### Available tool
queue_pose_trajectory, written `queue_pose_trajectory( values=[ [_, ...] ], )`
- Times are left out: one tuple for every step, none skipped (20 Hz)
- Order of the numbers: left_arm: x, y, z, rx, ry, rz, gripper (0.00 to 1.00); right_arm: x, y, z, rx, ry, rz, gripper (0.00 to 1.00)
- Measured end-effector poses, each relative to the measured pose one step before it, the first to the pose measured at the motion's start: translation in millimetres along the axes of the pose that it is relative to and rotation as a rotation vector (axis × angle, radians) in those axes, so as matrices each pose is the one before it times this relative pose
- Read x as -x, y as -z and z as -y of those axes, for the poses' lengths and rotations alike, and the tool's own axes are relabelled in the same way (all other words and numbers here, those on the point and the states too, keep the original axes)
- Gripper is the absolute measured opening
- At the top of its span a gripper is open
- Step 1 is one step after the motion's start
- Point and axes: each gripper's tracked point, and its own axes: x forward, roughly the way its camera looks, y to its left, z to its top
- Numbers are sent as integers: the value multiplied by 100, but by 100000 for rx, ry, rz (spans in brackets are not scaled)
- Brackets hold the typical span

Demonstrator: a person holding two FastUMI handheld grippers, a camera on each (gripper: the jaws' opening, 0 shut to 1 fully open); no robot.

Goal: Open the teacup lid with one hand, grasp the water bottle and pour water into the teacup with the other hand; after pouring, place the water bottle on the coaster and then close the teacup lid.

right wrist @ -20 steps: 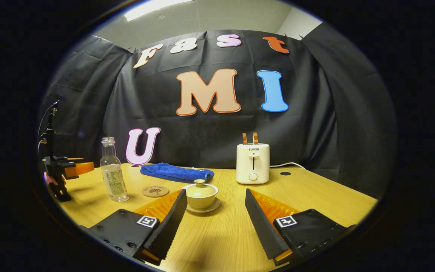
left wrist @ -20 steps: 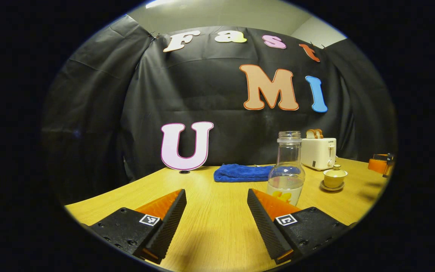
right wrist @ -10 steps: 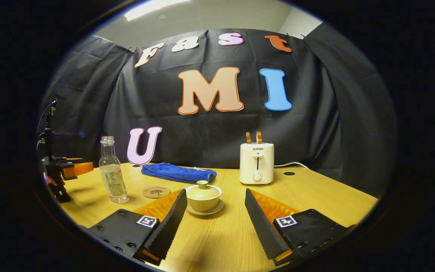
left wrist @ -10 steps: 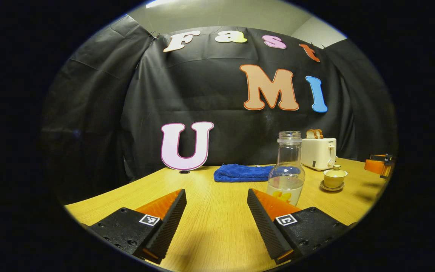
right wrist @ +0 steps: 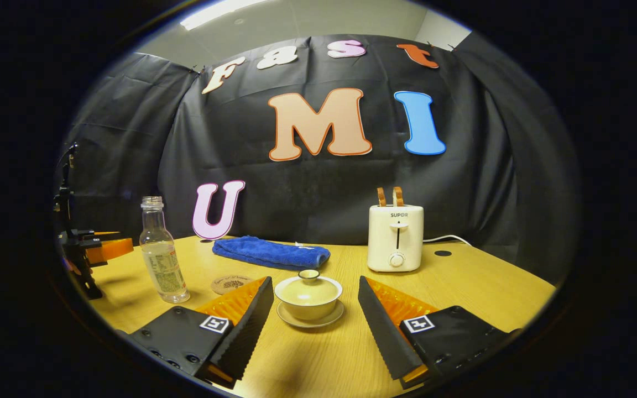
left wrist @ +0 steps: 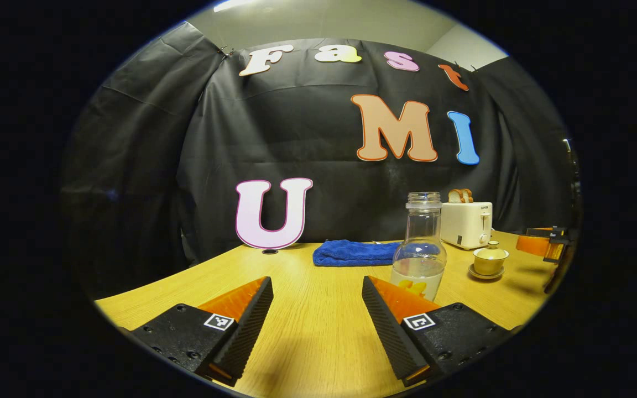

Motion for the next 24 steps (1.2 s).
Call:
queue_pose_trajectory(
  values=[
    [9, -129, -2, -13, 135, -5, 95, -522, 230, -263, 29, -988, -931, 95],
    [33, 133, 29, 21, 20, -5, 94, -467, 125, -182, -22, -656, -984, 95],
    [3, -1, 8, 11, 2, 49, 94, -592, 115, -127, -5, -572, -727, 97],
    [-38, 30, 18, -26, -2, -16, 94, -555, 23, -167, 72, -347, -552, 95],
    [-35, -93, -33, -19, 15, -20, 94, -393, 181, -18, 90, -405, -404, 95],
    [55, 68, -11, 31, 38, 29, 95, -486, 53, -149, -28, -673, -843, 97],
    [-41, -22, 28, 18, 7, -8, 95, -492, 103, -158, -141, -404, -870, 95],
    [-6, 41, 4, -19, 9, -8, 95, -429, 31, -7, -217, -44, -591, 95],
    [3, -28, 3, 9, 42, 2, 95, -557, 143, 59, -116, 248, -543, 97],
    [2, 19, 23, 11, 32, 24, 95, -521, 37, 15, -78, 32, -622, 97],
    [6, -34, -9, 7, 7, 3, 95, -361, 81, -1, -89, -194, -450, 97],
    [8, 73, 56, 0, 19, -6, 95, -351, 30, 0, -33, 64, -540, 97],
    [-42, -88, 16, 18, 59, -14, 95, -550, 37, -134, 39, -25, -856, 95],
    [-4, 22, -53, 9, 16, -25, 95, -301, 108, 30, 9, 261, -885, 97],
    [-25, 20, 18, -26, 1, -71, 94, -189, 79, 40, -86, 296, -459, 99],
    [35, 63, 10, -25, -2, 8, 94, -294, -59, 18, 40, 326, -425, 92],
    [-57, -54, -12, 37, -7, 37, 94, -180, 169, 99, -74, 368, -559, 85],
    [64, 34, 2, -4, -9, 10, 95, -249, 13, 80, -62, 294, -491, 78],
    [-37, -19, 21, -30, 22, -16, 95, -181, 50, 103, -83, 232, -467, 71],
    [13, 51, -25, 100, 140, 23, 95, -130, 85, 6, 70, 13, -629, 63],
    [-16, -45, 91, 31, 215, 106, 95, -89, 186, -125, 46, -285, -1027, 55],
    [35, 11, -35, 7, 184, -12, 95, -5, -66, -52, 242, -192, -215, 51],
    [-4, 3, 13, -22, 31, -57, 95, -690, 142, -44, 367, -66, 354, 47],
    [13, -1, 14, 33, -6, 55, 95, 439, -295, 91, 0, 797, 9, 42]
  ],
)
